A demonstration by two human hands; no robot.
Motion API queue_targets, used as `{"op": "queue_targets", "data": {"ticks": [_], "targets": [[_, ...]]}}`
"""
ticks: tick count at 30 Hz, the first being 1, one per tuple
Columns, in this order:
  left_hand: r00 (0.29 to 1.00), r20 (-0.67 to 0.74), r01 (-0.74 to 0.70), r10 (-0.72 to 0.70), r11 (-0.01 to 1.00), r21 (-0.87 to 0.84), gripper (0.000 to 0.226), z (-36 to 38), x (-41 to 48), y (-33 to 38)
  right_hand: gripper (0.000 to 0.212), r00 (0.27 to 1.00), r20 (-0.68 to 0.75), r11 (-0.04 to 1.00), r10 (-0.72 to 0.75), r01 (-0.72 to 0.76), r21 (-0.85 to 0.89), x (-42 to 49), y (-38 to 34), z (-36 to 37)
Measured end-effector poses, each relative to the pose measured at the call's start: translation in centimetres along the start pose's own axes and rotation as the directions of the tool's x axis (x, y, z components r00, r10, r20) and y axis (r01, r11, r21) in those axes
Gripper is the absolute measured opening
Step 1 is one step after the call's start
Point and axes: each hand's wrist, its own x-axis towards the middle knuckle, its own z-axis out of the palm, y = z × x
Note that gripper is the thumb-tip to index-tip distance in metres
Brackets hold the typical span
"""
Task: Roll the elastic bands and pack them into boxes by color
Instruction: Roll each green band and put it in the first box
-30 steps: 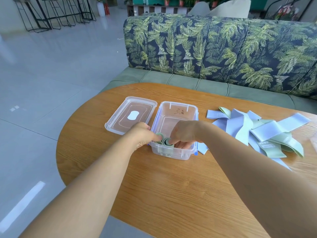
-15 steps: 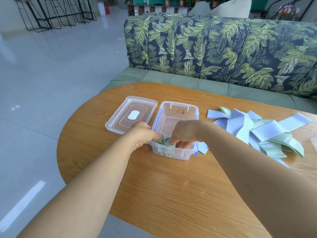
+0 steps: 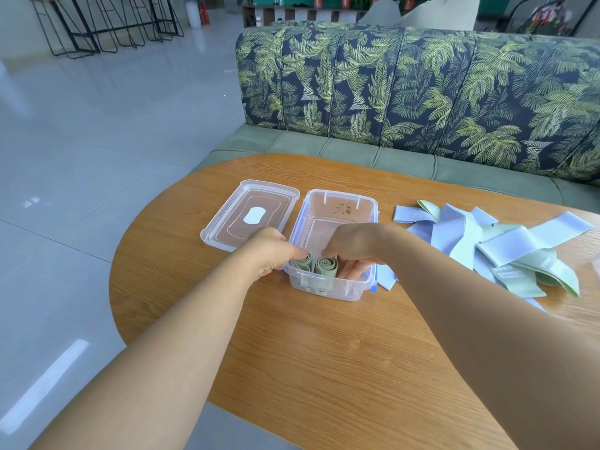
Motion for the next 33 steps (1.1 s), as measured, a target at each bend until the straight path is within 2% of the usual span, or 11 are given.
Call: {"op": "queue_targets", "data": {"ticks": [3,6,13,18,23,33], "targets": [[1.0,0.009,0.007,-0.007,1.0,-0.017,0.062,0.05,0.11,-0.09,0.027,1.0,-0.027,0.999,-0.008,0.007,-0.047,0.57,0.23,0.14],[1.0,0.013,0.017,-0.016,0.999,-0.031,0.06,0.08,0.28,-0.1,0.027,0.999,-0.023,0.994,-0.039,0.037,-0.103,0.88,0.37,0.23],[1.0,0.009,0.005,-0.005,1.0,-0.018,0.062,-0.01,0.42,-0.13,0.026,0.999,-0.031,0.998,-0.023,0.021,-0.058,1.02,0.45,0.35],[0.999,0.046,-0.022,0.019,0.999,0.05,0.093,0.32,0.28,0.1,0.028,0.999,-0.031,0.993,-0.034,0.031,-0.117,0.77,0.44,0.37],[0.998,0.058,-0.029,0.025,0.996,0.08,0.094,0.41,0.31,0.43,0.033,0.999,-0.034,0.993,-0.014,0.01,-0.117,0.83,0.45,0.14],[0.999,0.043,-0.027,0.021,0.989,0.148,0.093,0.72,-0.33,0.73,0.027,0.999,-0.033,0.993,-0.025,0.021,-0.117,0.68,0.89,0.31]]}}
